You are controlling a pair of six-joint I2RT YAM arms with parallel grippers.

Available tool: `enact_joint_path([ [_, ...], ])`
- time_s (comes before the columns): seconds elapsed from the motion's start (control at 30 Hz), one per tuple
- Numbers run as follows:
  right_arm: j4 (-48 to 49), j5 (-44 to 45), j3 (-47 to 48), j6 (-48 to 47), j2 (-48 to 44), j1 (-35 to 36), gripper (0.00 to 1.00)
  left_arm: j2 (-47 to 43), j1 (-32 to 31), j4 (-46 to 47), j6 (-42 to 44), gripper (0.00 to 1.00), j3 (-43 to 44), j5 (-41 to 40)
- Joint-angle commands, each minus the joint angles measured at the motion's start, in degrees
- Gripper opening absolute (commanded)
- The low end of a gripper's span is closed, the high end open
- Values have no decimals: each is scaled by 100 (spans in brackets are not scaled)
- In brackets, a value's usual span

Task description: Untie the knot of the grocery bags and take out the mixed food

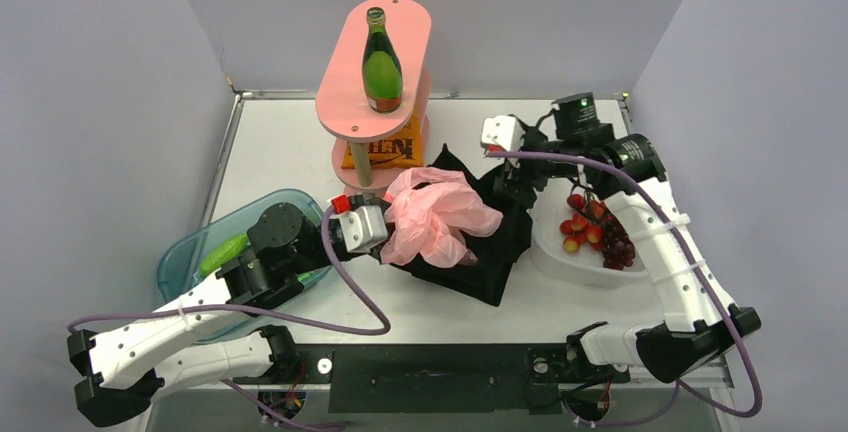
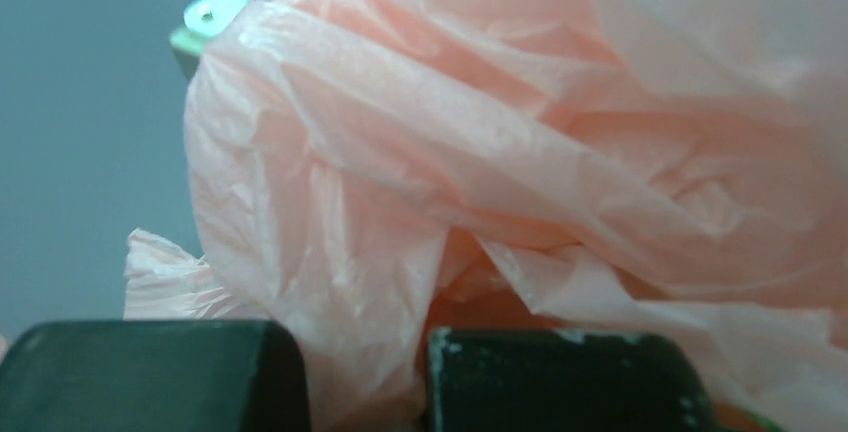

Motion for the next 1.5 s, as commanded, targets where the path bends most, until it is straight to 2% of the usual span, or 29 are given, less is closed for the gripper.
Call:
enact_joint_path([
  [0.0, -466, 356, 137, -1323, 349, 457, 73, -147, -31, -67, 644, 0, -19, 324],
  [0.17, -138, 717, 184, -1138, 742, 570, 66, -409, -109, -109, 1357, 0, -345, 763],
  [0.23, 36, 853, 132, -1012, 777, 577, 56, -472, -173, -63, 1486, 0, -423, 715],
  [0.3, 176, 905, 128, -780, 767, 554, 31, -426, -201, 169, 1458, 0, -438, 509],
  [0.33, 202, 825, 160, -580, 769, 510, 9, -393, -205, 300, 1412, 0, -443, 314],
  [0.4, 308, 538, 273, -108, 753, 388, 0, -217, -216, 1091, 1316, 0, -430, -74],
  [0.53, 650, -179, 511, 1015, 718, 116, 0, 472, -218, 2000, 722, 0, -47, -852],
  [0.67, 857, -513, 526, 1728, 668, 77, 0, 1092, -218, 2097, -318, 0, 250, -1067],
  [0.8, 1020, -606, 330, 2026, 552, 34, 0, 1234, -193, 2067, -674, 0, -272, -1255],
  [0.9, 1097, -766, 256, 2286, 463, -100, 0, 1179, -142, 1790, -691, 0, -655, -1860],
  [1.0, 1111, -926, 227, 2402, 412, -159, 0, 1324, -71, 835, -874, 0, -687, -2565],
  [1.1, 1153, -1061, 240, 2572, 376, -177, 0, 1891, -57, -227, -1119, 0, -222, -3015],
  [1.23, 1202, -1166, 264, 2855, 367, -177, 0, 2897, -118, -2067, -1097, 0, 764, -3222],
  [1.47, 1307, -1299, 181, 3255, 250, -254, 0, 4598, -87, -3832, -1047, 0, 2135, -3149],
])
